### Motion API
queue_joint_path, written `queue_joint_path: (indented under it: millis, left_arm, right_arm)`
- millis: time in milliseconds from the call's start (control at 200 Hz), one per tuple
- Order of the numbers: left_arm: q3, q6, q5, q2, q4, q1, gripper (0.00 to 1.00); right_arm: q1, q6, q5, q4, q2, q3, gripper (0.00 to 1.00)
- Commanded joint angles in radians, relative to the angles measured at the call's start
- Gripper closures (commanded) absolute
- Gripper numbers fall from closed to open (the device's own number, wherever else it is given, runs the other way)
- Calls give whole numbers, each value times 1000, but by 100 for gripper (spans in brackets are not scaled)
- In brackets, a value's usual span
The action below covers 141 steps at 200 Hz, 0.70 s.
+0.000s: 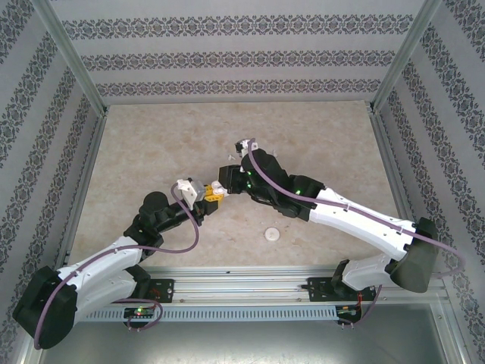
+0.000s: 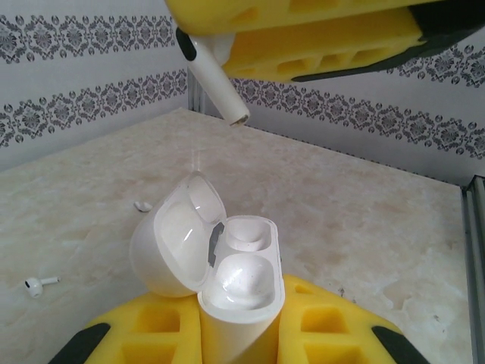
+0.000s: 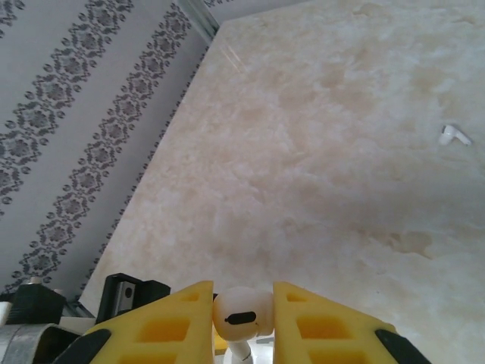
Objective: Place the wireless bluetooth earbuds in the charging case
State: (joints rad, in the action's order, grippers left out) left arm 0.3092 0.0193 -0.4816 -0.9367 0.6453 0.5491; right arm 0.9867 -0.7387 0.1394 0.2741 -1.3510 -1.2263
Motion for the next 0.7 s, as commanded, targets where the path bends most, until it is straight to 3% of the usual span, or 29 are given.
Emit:
queue_joint_path:
  millis: [0, 699]
  left_arm:
    - [25, 30, 14, 3, 90, 11, 100]
    - [52, 134, 28, 2, 128, 11, 100]
  right_arm:
    - [16, -18, 11, -68, -13, 22, 80]
    - [38, -9, -15, -165, 13, 110, 80]
